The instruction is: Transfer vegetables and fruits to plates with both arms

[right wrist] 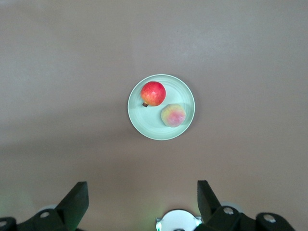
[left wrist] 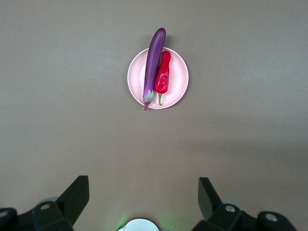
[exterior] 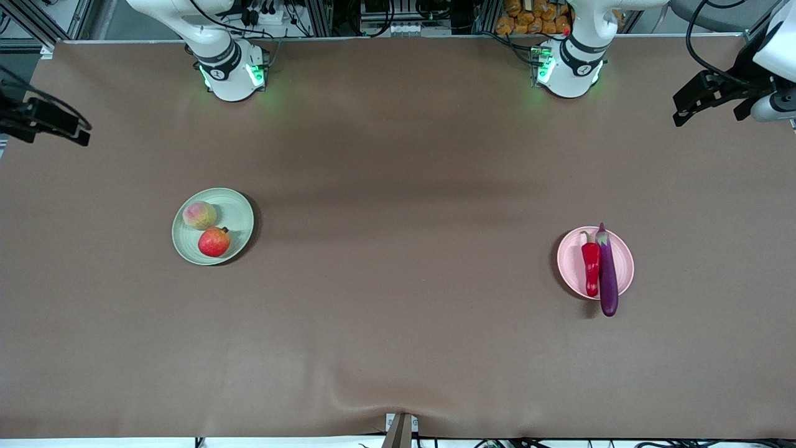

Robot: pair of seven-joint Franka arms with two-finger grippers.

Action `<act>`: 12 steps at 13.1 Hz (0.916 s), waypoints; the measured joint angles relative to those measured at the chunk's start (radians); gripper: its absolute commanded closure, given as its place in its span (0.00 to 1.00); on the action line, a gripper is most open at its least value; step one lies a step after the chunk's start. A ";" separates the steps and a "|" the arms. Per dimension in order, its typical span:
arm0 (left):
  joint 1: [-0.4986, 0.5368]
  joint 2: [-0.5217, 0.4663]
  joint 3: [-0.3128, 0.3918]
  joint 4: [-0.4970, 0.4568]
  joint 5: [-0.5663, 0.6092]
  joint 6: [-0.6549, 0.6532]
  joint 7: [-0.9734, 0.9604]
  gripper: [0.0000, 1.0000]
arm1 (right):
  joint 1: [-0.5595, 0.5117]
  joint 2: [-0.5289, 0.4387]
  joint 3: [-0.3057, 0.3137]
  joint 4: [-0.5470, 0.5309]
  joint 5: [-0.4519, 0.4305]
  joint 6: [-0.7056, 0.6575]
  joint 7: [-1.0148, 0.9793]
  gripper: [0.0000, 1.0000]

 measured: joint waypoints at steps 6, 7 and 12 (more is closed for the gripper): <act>0.000 0.000 -0.002 0.000 -0.012 -0.001 0.000 0.00 | -0.035 -0.059 0.000 -0.023 -0.139 -0.013 -0.187 0.00; 0.000 0.000 -0.002 0.000 -0.013 -0.001 0.000 0.00 | -0.035 -0.051 0.001 -0.013 -0.142 -0.022 -0.188 0.00; 0.000 0.000 -0.001 0.001 -0.024 -0.001 0.000 0.00 | -0.035 -0.043 0.005 -0.014 -0.135 -0.010 -0.188 0.00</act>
